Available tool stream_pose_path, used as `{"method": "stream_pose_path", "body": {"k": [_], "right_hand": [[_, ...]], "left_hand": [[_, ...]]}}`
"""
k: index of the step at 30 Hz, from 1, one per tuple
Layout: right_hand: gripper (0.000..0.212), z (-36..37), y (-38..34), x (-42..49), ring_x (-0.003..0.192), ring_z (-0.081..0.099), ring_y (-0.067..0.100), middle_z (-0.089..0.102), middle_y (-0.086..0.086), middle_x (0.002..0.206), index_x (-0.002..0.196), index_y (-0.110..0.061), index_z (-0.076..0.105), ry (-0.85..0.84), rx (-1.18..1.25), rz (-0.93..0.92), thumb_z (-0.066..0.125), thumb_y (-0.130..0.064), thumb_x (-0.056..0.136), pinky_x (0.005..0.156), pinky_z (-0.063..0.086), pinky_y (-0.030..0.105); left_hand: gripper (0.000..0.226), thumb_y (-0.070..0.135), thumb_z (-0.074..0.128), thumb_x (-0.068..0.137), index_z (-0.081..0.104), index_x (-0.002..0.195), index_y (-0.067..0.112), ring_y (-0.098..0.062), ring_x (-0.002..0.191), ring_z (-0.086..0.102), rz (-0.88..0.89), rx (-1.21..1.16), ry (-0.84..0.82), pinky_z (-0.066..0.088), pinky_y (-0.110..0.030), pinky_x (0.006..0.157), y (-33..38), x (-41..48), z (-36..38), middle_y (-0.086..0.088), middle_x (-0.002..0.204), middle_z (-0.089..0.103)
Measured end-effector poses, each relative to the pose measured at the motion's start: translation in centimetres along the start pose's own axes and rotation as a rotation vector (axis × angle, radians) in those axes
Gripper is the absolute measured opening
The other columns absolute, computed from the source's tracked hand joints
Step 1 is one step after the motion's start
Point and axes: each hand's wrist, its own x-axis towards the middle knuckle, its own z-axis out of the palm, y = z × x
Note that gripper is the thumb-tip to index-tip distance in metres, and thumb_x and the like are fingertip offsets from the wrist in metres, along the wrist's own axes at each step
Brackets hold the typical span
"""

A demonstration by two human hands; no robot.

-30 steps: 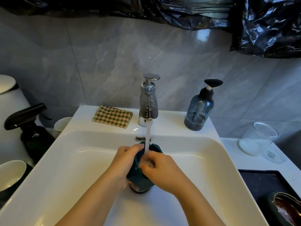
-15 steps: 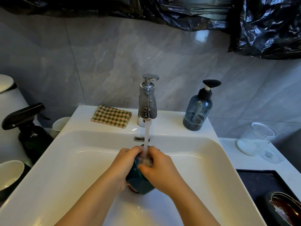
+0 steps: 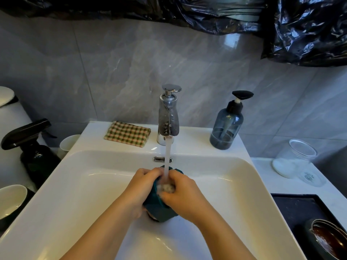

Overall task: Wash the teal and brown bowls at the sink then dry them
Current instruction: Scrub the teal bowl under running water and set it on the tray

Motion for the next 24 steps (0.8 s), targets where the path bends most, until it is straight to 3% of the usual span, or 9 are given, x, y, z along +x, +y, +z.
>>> {"method": "stream_pose_path", "body": {"k": [2,3,6,8,12,16,18,20,24], "right_hand": [[0.013,-0.3,-0.1,-0.1,0.077,0.053,0.007,0.057,-0.009,0.088,0.089,-0.023,0.055,0.003,0.05,-0.014,0.058,-0.012,0.083,0.061,0.043,0.009],[0.013,-0.4,-0.2,0.0,0.074,0.053,0.006,0.057,-0.01,0.084,0.085,-0.023,0.055,0.071,0.061,-0.015,0.057,-0.01,0.082,0.061,0.045,0.012],[0.016,-1.6,0.2,0.1,0.072,0.053,0.012,0.055,-0.005,0.076,0.075,-0.023,0.052,0.412,0.05,0.003,0.051,-0.008,0.08,0.064,0.05,0.03],[0.011,-2.8,1.0,0.3,0.072,0.053,0.014,0.056,-0.001,0.079,0.078,-0.02,0.053,0.557,0.016,0.062,0.049,-0.011,0.083,0.065,0.049,0.034],[0.01,-3.9,2.5,0.7,0.071,0.053,0.017,0.058,0.004,0.081,0.086,-0.017,0.057,0.52,0.151,0.259,0.047,-0.017,0.088,0.069,0.051,0.036],[0.013,-5.7,3.6,0.5,0.072,0.057,0.02,0.059,0.004,0.076,0.077,-0.021,0.055,0.695,0.221,0.303,0.048,-0.016,0.087,0.074,0.052,0.042],[0.011,-5.9,3.8,0.4,0.069,0.063,0.026,0.064,0.009,0.076,0.08,-0.018,0.058,0.594,0.222,0.351,0.05,-0.02,0.088,0.073,0.055,0.041],[0.024,-5.2,3.2,0.4,0.068,0.062,0.026,0.066,0.01,0.078,0.088,-0.015,0.062,0.424,0.31,0.405,0.048,-0.035,0.092,0.067,0.053,0.034],[0.059,-3.6,1.5,0.4,0.095,0.064,0.026,0.069,0.009,0.103,0.104,-0.014,0.065,0.086,0.373,0.43,0.044,-0.065,0.083,0.09,0.051,0.037]], "left_hand": [[0.055,0.047,0.065,0.068,0.057,0.107,0.009,-0.033,0.096,0.067,0.015,0.003,-0.001,0.054,-0.047,0.086,0.0,0.2,-0.2,-0.019,0.103,0.068],[0.048,0.045,0.065,0.073,0.057,0.106,0.011,-0.033,0.096,0.066,0.026,0.0,0.007,0.053,-0.046,0.086,0.1,0.3,-0.2,-0.019,0.104,0.067],[0.026,0.035,0.062,0.083,0.053,0.099,0.018,-0.031,0.098,0.062,0.018,-0.02,0.042,0.053,-0.045,0.086,0.4,0.7,-0.6,-0.015,0.104,0.064],[0.028,0.031,0.06,0.083,0.056,0.105,0.014,-0.031,0.095,0.063,-0.031,-0.04,-0.016,0.054,-0.039,0.074,0.5,0.7,-0.7,-0.017,0.105,0.065],[0.019,0.022,0.051,0.085,0.061,0.097,0.01,-0.03,0.086,0.06,-0.166,-0.166,-0.104,0.049,-0.033,0.068,0.5,0.0,-0.3,-0.016,0.093,0.065],[0.024,0.022,0.051,0.082,0.06,0.101,0.01,-0.033,0.089,0.061,-0.259,-0.338,-0.115,0.051,-0.04,0.068,0.5,-0.2,-0.3,-0.018,0.098,0.066],[0.026,0.023,0.051,0.082,0.06,0.103,0.011,-0.037,0.098,0.06,-0.277,-0.415,-0.1,0.052,-0.047,0.074,0.6,-0.1,-0.4,-0.019,0.106,0.065],[0.021,0.025,0.049,0.085,0.061,0.097,0.012,-0.035,0.093,0.061,-0.256,-0.464,-0.117,0.052,-0.046,0.074,0.7,-0.2,-0.2,-0.018,0.101,0.067],[0.024,0.025,0.049,0.088,0.065,0.097,0.01,-0.033,0.092,0.063,-0.16,-0.495,-0.13,0.051,-0.045,0.082,0.7,-0.4,0.1,-0.017,0.096,0.07]]}}
